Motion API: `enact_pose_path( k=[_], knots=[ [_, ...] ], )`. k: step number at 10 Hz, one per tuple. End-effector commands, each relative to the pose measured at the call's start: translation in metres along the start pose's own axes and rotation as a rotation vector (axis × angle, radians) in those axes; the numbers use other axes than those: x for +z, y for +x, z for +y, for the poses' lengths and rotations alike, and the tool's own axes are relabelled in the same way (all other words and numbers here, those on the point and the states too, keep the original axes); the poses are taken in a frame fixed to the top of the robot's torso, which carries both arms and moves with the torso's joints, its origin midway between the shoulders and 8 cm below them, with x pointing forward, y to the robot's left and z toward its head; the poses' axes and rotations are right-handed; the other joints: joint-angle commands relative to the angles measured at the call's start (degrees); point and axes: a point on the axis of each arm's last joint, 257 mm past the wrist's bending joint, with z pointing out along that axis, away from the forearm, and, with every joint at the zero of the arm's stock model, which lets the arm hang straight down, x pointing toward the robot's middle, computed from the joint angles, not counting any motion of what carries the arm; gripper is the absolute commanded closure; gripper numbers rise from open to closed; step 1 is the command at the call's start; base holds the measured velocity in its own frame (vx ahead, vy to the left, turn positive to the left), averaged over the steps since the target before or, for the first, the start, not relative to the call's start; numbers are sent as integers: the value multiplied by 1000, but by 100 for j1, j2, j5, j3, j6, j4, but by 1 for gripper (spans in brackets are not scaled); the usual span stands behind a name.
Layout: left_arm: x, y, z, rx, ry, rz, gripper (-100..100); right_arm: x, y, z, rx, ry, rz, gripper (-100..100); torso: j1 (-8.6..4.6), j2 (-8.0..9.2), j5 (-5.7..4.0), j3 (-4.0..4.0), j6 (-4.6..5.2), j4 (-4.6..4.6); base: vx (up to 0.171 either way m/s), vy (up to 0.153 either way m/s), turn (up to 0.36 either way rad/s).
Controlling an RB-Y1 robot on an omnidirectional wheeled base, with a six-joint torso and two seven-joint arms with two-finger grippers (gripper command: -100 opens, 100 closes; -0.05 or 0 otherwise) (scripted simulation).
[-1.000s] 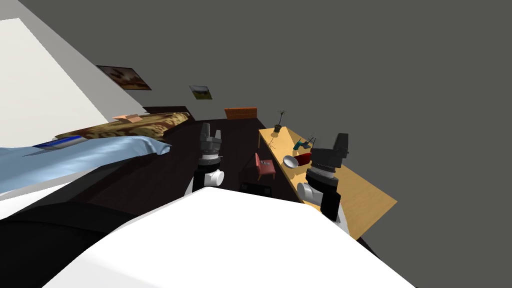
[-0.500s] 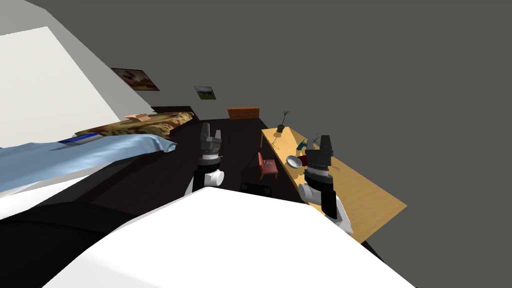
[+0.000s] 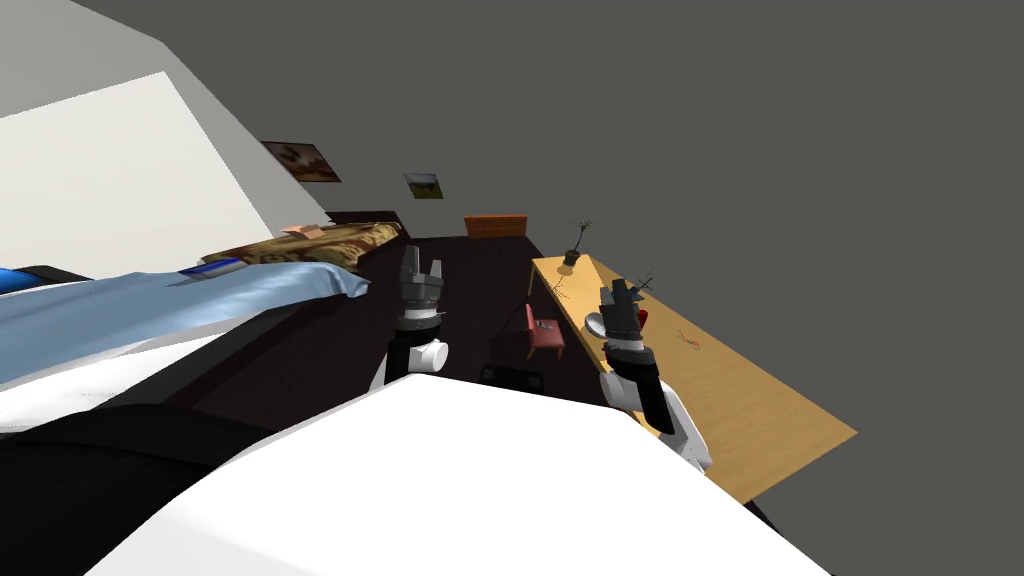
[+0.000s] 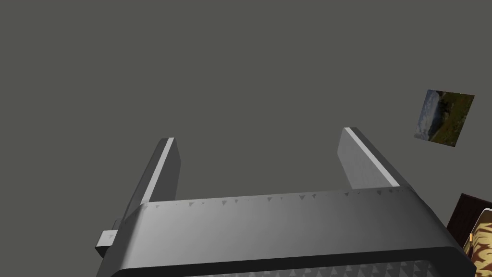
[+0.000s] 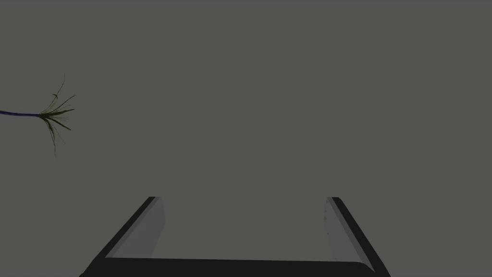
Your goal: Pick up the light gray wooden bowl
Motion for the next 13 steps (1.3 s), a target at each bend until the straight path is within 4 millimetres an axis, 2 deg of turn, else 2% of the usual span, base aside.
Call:
enact_pose_path(
  k=[1,2,3,5,8,9,10,12,13],
  knots=[
    [0,0,0,0,0,0,0,-5,15,-19,-42,30,62,-100,0,0,0,0,0,0,-8,121,95],
    [0,0,0,0,0,0,0,-10,25,-33,-75,56,109,-100,6,-9,1,-5,-2,-2,-39,153,189],
    [0,0,0,0,0,0,0,-13,26,-39,-79,68,118,-100,17,-4,4,-3,-3,-2,-54,120,63],
    [0,0,0,0,0,0,0,-29,46,-69,-151,122,220,-100,10,1,2,0,-3,0,-38,142,168],
    [0,0,0,0,0,0,0,-48,55,-100,-204,180,299,-100,-4,-8,0,-5,-2,-2,-10,88,85],
    [0,0,0,0,0,0,0,-62,62,-118,-249,211,362,-100,-14,-9,-2,-6,1,-2,-18,72,115],
    [0,0,0,0,0,0,0,-67,61,-125,-250,229,366,-100,-14,-6,-3,-4,-1,-2,-13,63,82],
    [0,0,0,0,0,0,0,-101,71,-161,-338,293,490,-100,-17,-12,-3,-7,0,-3,10,81,162],
    [0,0,0,0,0,0,0,-107,69,-169,-345,312,500,-100,-9,-15,-1,-9,-1,-3,9,73,98]
  ],
)
